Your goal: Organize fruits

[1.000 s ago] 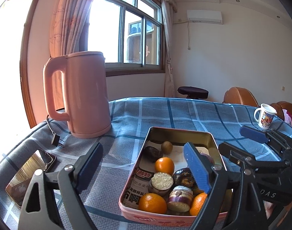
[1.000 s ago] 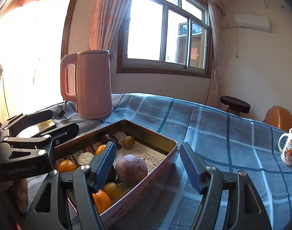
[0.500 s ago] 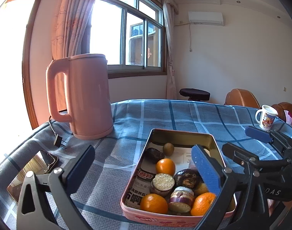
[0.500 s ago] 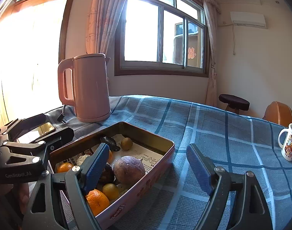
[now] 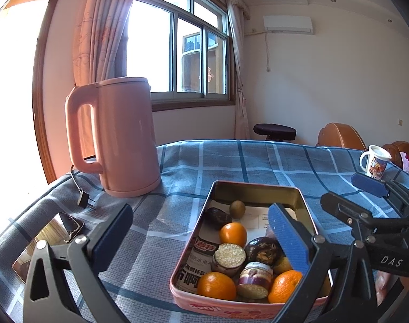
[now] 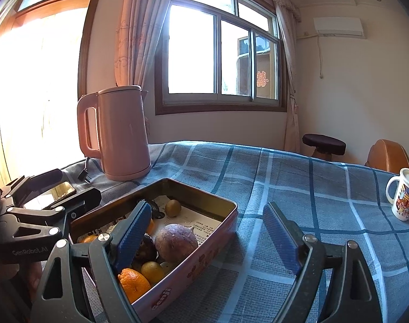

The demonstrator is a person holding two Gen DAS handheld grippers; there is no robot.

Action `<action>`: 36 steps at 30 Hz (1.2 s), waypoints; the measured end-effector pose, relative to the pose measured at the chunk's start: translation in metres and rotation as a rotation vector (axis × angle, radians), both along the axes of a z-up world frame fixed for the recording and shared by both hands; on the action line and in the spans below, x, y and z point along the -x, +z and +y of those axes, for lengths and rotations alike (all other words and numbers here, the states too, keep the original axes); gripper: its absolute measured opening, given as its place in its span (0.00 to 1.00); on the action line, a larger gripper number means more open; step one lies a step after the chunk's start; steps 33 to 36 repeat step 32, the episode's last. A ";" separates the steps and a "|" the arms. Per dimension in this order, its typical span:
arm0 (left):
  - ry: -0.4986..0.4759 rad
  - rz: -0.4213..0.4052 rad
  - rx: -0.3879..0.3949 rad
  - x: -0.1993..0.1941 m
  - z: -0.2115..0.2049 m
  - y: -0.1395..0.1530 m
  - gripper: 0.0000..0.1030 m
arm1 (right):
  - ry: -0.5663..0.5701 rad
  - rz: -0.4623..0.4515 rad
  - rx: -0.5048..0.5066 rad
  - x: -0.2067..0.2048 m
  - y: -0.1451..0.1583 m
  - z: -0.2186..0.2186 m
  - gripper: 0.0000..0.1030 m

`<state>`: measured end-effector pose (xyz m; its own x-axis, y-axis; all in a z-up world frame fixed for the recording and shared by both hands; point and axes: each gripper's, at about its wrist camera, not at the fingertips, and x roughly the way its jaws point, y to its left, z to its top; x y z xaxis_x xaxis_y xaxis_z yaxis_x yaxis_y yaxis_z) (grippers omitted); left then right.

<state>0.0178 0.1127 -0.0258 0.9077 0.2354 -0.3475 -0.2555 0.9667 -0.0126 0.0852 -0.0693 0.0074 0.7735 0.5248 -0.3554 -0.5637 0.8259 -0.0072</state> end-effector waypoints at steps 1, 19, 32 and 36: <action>0.002 0.001 0.001 0.000 0.000 0.000 1.00 | -0.001 -0.001 -0.001 0.000 0.000 0.000 0.84; 0.028 -0.009 -0.017 0.002 0.000 0.001 1.00 | -0.013 -0.006 -0.008 0.000 0.000 -0.003 0.85; 0.024 -0.009 -0.018 0.002 -0.003 0.001 1.00 | -0.012 -0.003 -0.008 0.001 0.000 -0.009 0.87; 0.024 -0.009 -0.018 0.002 -0.003 0.001 1.00 | -0.012 -0.003 -0.008 0.001 0.000 -0.009 0.87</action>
